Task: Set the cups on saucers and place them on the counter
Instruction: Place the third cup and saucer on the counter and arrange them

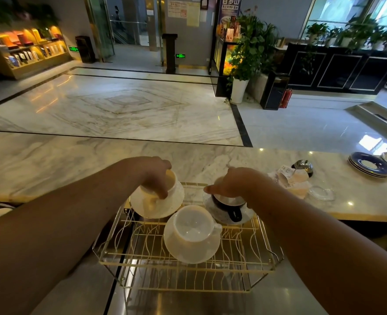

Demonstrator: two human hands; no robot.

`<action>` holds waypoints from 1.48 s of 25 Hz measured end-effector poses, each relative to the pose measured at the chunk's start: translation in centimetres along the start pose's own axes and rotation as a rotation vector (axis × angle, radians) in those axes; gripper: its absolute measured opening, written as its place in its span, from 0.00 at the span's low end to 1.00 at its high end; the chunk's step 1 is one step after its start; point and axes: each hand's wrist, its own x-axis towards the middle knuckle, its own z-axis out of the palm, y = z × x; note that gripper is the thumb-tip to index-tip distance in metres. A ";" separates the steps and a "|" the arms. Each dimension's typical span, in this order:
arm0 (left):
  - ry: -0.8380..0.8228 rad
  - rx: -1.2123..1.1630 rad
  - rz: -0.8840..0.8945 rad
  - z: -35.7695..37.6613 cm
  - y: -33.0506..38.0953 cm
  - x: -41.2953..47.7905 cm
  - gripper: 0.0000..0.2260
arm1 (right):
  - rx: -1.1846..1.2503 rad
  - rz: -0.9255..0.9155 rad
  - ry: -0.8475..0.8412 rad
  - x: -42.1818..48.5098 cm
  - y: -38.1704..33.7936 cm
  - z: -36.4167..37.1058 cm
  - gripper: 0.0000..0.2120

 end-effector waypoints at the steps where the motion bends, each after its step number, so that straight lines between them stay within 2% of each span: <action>1: -0.011 0.001 0.013 -0.1 0.0 0.0 0.48 | 0.026 0.028 -0.019 0.1 -0.2 0.1 0.52; 6: -0.028 -0.022 0.026 -0.2 -0.3 0.1 0.48 | 0.131 0.118 -0.020 0.3 -0.7 0.2 0.51; 9: -0.005 -0.041 0.021 0.3 -0.3 -0.4 0.49 | -0.026 0.044 -0.066 0.2 -0.8 0.4 0.53; 10: 0.030 -0.061 0.015 0.6 -0.3 -0.8 0.49 | -0.084 0.014 -0.024 -0.1 -0.6 0.2 0.53; 12: 0.178 -0.146 0.022 1.5 -0.4 -2.2 0.45 | -0.100 -0.031 0.213 -1.6 0.1 -0.8 0.51; 14: 0.415 -0.343 0.037 3.0 -0.3 -4.3 0.35 | 0.004 -0.191 0.499 -3.2 0.4 -1.3 0.37; 15: 0.535 -0.486 0.034 4.1 -0.1 -5.5 0.28 | 0.094 -0.306 0.558 -4.0 0.2 -1.2 0.28; 16: 0.613 -0.648 0.013 5.4 0.2 -6.8 0.20 | 0.192 -0.404 0.543 -4.9 -0.1 -1.0 0.21; 18: 0.591 -0.981 -0.054 7.9 1.2 -9.3 0.08 | 0.313 -0.491 0.386 -6.5 -0.9 -0.2 0.20; 20: 0.471 -1.272 -0.125 10.5 2.4 -11.7 0.09 | 0.403 -0.485 0.212 -7.2 -1.4 0.8 0.21; 22: 0.360 -1.492 -0.189 12.8 3.4 -13.5 0.10 | 0.369 -0.454 0.131 -7.7 -1.7 1.5 0.20; 26: 0.198 -1.730 -0.237 15.2 4.8 -15.0 0.11 | 0.378 -0.362 0.023 -8.5 -2.2 2.9 0.14; 29: 0.130 -1.766 -0.182 15.3 5.8 -15.5 0.13 | 0.455 -0.326 0.044 -8.9 -2.5 3.2 0.15; 32: 0.166 -1.575 -0.089 15.4 6.4 -16.1 0.16 | 0.252 -0.399 0.103 -9.4 -2.4 3.7 0.16; 33: 0.192 -1.495 -0.057 15.2 6.6 -16.3 0.17 | 0.289 -0.359 0.077 -9.5 -2.3 3.7 0.15; 35: 0.257 -1.381 0.001 15.1 7.3 -16.6 0.16 | 0.249 -0.393 0.120 -9.7 -2.1 4.4 0.19; 37: 0.285 -1.387 0.010 14.8 7.6 -16.2 0.14 | 0.113 -0.451 0.217 -9.6 -1.9 4.9 0.20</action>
